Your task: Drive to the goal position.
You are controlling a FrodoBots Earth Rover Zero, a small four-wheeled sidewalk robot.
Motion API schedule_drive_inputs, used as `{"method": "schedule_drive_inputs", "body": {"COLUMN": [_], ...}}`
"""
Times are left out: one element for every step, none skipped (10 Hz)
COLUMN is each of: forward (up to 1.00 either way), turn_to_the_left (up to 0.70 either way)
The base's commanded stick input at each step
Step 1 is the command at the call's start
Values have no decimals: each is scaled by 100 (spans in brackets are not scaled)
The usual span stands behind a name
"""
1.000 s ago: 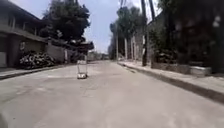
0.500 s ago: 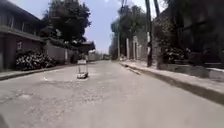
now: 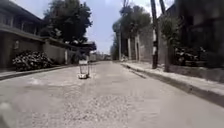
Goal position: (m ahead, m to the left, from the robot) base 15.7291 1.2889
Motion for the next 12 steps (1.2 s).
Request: {"method": "schedule_drive_inputs", "body": {"forward": [100,100,100,100,100,100,100,100,100,100,100,100], "turn_to_the_left": [0,0,0,0,0,0,0,0,0,0,0,0]}}
